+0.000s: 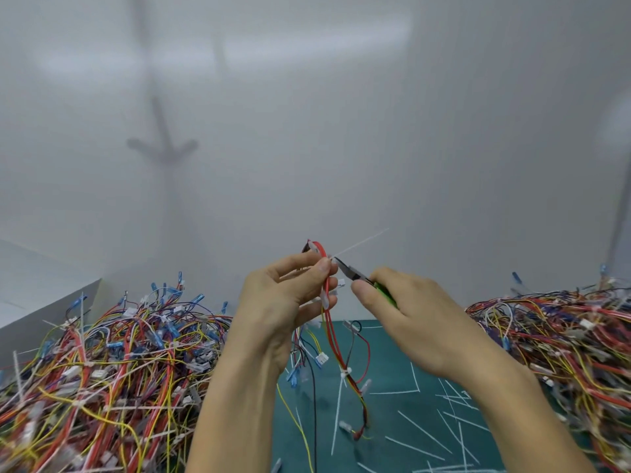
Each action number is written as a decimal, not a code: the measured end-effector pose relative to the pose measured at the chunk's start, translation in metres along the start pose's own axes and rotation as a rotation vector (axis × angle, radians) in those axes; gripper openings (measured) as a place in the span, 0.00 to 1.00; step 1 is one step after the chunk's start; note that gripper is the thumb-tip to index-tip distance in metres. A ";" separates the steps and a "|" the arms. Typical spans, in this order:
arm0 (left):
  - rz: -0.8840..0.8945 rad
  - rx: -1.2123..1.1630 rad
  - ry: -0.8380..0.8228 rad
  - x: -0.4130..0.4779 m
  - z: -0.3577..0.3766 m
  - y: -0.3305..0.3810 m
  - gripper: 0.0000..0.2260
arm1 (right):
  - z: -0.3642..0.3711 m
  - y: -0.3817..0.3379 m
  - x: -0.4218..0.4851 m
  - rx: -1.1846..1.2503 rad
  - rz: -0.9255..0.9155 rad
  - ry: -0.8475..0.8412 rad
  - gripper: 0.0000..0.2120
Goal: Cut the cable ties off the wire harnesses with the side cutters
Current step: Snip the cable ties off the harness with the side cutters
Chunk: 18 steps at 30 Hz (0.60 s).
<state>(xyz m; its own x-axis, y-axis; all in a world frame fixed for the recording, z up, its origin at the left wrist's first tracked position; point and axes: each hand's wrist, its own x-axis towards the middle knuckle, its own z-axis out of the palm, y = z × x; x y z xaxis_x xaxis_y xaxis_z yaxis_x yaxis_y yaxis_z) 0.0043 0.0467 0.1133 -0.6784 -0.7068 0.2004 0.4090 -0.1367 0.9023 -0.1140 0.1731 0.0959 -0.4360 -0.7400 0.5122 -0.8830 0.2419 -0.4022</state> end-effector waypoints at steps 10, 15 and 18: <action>0.011 0.032 -0.038 -0.002 -0.003 0.005 0.08 | 0.003 0.003 0.003 -0.047 -0.056 0.050 0.22; 0.000 0.045 -0.052 -0.002 -0.003 0.005 0.07 | 0.002 0.003 0.002 -0.094 -0.095 0.085 0.25; -0.001 0.035 -0.054 -0.002 -0.003 0.006 0.04 | 0.000 0.003 0.002 -0.120 -0.108 0.096 0.26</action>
<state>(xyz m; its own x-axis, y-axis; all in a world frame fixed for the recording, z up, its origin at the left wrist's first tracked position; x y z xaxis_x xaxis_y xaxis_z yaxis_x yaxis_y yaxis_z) 0.0105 0.0453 0.1172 -0.7112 -0.6680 0.2192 0.3872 -0.1119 0.9152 -0.1178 0.1724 0.0959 -0.3475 -0.7037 0.6197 -0.9373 0.2420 -0.2508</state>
